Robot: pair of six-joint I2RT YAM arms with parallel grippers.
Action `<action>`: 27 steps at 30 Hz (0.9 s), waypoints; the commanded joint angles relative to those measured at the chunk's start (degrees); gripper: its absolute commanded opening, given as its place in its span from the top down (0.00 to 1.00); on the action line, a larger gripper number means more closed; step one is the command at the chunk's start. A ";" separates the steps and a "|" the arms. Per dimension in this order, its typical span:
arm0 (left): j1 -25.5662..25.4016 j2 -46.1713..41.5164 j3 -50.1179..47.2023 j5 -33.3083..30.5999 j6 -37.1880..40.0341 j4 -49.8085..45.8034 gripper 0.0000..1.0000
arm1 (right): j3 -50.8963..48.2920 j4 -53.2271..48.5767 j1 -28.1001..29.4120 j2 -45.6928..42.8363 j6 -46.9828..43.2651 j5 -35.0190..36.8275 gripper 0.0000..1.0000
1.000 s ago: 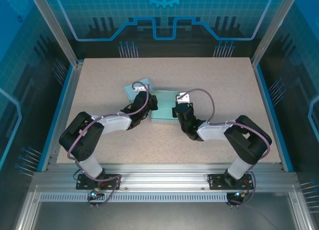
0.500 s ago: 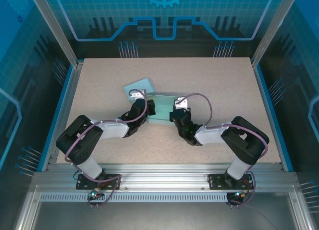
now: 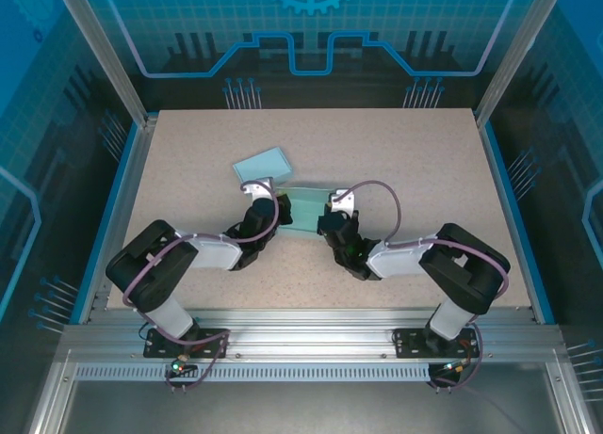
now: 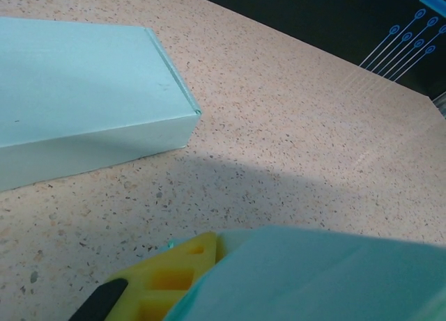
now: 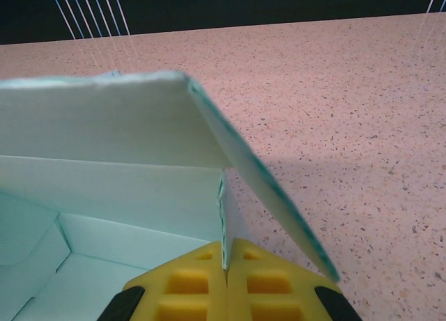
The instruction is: Fold the paper box
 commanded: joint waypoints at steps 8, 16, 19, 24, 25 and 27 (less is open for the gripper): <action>-6.70 6.84 -3.55 3.12 -0.14 7.84 0.89 | -1.18 -3.32 0.76 -2.67 3.44 -11.41 1.00; -8.27 11.34 -0.20 0.97 1.60 13.29 0.90 | -0.77 -0.33 -3.04 -3.60 0.15 -15.81 1.00; -8.25 13.59 1.99 1.24 1.83 14.60 0.89 | 0.05 0.11 -5.34 -3.35 -1.80 -18.21 1.00; -8.25 14.99 6.26 1.94 2.98 13.59 0.89 | 0.87 0.97 -8.52 -2.80 -4.91 -21.16 0.99; -8.22 14.90 6.80 1.85 3.34 13.32 0.89 | 0.95 0.92 -8.93 -2.94 -5.28 -21.53 0.99; -8.23 14.90 7.75 1.43 4.30 13.21 0.89 | 1.27 0.79 -9.49 -3.19 -6.38 -22.20 0.98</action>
